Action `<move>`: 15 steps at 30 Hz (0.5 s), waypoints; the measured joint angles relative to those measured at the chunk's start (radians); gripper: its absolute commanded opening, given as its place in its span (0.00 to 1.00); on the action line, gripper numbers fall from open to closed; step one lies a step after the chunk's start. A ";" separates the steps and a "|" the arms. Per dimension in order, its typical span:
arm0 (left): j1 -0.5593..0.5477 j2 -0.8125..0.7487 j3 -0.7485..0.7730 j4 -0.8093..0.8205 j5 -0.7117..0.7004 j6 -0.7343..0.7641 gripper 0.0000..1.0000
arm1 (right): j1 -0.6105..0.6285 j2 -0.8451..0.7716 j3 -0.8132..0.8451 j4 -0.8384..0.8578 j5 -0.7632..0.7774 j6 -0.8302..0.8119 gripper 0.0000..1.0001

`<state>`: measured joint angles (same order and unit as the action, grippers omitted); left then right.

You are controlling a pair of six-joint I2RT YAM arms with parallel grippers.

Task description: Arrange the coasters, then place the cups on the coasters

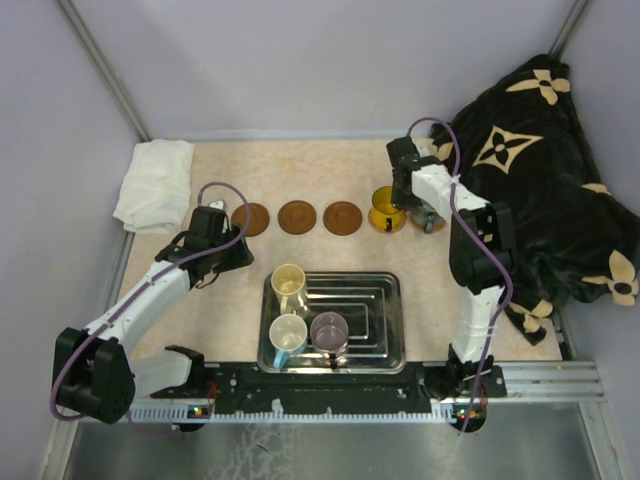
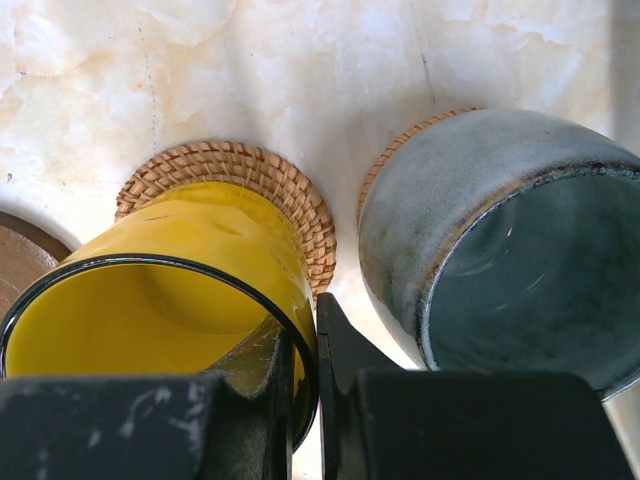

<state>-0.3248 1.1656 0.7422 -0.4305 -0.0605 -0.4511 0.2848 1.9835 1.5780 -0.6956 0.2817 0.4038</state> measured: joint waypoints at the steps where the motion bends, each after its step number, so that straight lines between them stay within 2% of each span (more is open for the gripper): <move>1: 0.000 0.000 0.000 0.000 0.000 0.000 0.59 | 0.000 0.000 0.000 0.000 0.000 0.000 0.11; 6: 0.000 0.000 0.000 0.000 -0.001 0.000 0.59 | 0.000 0.000 -0.007 0.010 0.002 0.002 0.22; 15: 0.000 0.000 0.000 0.000 0.000 0.000 0.59 | 0.000 0.000 -0.029 0.026 0.006 0.001 0.23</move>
<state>-0.3248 1.1652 0.7422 -0.4305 -0.0608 -0.4511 0.2848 1.9839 1.5494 -0.6701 0.2874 0.4046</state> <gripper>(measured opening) 0.594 0.225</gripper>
